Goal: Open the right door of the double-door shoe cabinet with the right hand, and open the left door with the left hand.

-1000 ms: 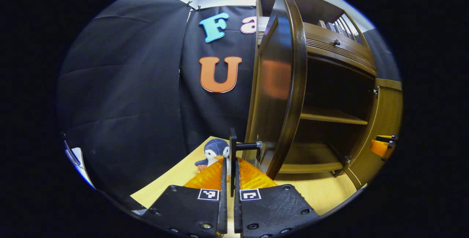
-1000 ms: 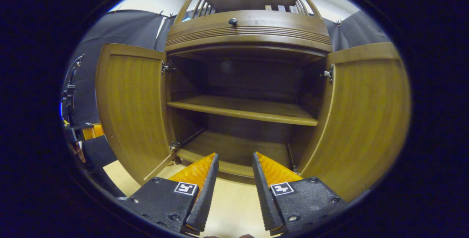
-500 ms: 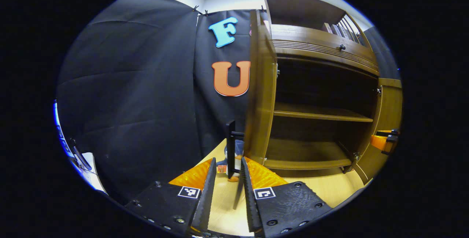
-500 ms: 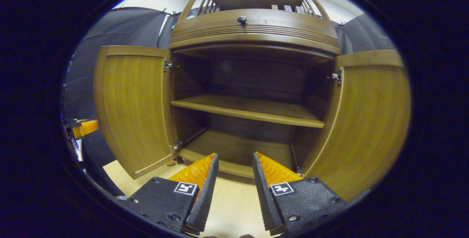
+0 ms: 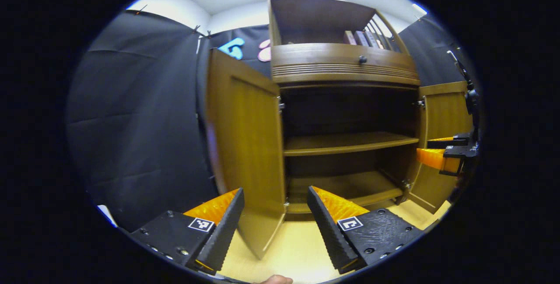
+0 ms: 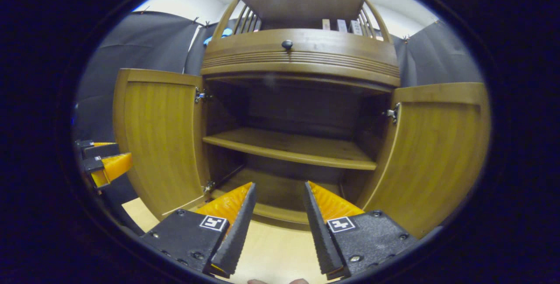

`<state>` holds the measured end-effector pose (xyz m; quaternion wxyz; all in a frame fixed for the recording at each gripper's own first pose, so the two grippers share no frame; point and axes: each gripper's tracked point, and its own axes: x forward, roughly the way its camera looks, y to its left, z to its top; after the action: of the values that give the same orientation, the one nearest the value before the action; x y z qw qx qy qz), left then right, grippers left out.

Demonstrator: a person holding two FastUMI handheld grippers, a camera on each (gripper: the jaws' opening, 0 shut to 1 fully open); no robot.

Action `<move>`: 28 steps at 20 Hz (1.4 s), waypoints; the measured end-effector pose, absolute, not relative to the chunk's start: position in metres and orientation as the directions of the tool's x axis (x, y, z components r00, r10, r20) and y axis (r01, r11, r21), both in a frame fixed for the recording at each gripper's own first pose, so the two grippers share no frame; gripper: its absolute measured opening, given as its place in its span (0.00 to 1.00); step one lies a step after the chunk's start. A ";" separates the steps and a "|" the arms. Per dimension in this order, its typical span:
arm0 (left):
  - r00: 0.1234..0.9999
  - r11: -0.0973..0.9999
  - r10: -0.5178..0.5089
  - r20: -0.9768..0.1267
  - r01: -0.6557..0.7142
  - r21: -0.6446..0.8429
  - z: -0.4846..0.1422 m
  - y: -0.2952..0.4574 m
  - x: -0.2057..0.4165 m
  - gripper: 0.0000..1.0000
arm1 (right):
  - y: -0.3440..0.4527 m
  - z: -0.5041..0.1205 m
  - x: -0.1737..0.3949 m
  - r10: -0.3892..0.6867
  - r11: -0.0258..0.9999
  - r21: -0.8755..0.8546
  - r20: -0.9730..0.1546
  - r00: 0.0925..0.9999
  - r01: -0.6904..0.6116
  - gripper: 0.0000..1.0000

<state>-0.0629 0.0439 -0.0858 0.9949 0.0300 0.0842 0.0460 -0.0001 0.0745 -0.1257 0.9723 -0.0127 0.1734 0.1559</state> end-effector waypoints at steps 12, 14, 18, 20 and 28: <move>0.997 0.999 -0.030 -0.064 0.032 0.018 -0.036 -0.024 -0.013 1.00 | 0.000 -0.066 -0.002 0.140 0.990 0.057 -0.245 0.959 -0.130 0.93; 0.999 0.999 -0.033 -0.035 0.034 0.022 -0.026 -0.026 -0.009 0.96 | -0.006 -0.063 -0.005 0.125 0.992 0.051 -0.237 0.963 -0.117 0.96; 1.000 1.000 -0.014 -0.009 0.014 0.022 -0.018 -0.022 -0.003 0.96 | -0.013 -0.057 -0.004 0.105 0.994 0.054 -0.221 0.970 -0.096 0.89; 1.000 1.000 -0.006 -0.003 0.006 0.010 -0.014 -0.021 -0.003 0.96 | -0.015 -0.056 -0.003 0.103 0.994 0.057 -0.216 0.971 -0.093 0.93; 0.999 0.999 0.042 0.007 -0.042 0.025 -0.010 0.002 -0.004 0.96 | -0.012 -0.047 0.011 0.119 0.992 0.061 -0.185 0.975 -0.110 0.93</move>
<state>-0.0039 0.0024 -0.0099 0.9997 0.0126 -0.0031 0.0210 0.0107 -0.0123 -0.0466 0.9935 0.0252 0.0947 0.0576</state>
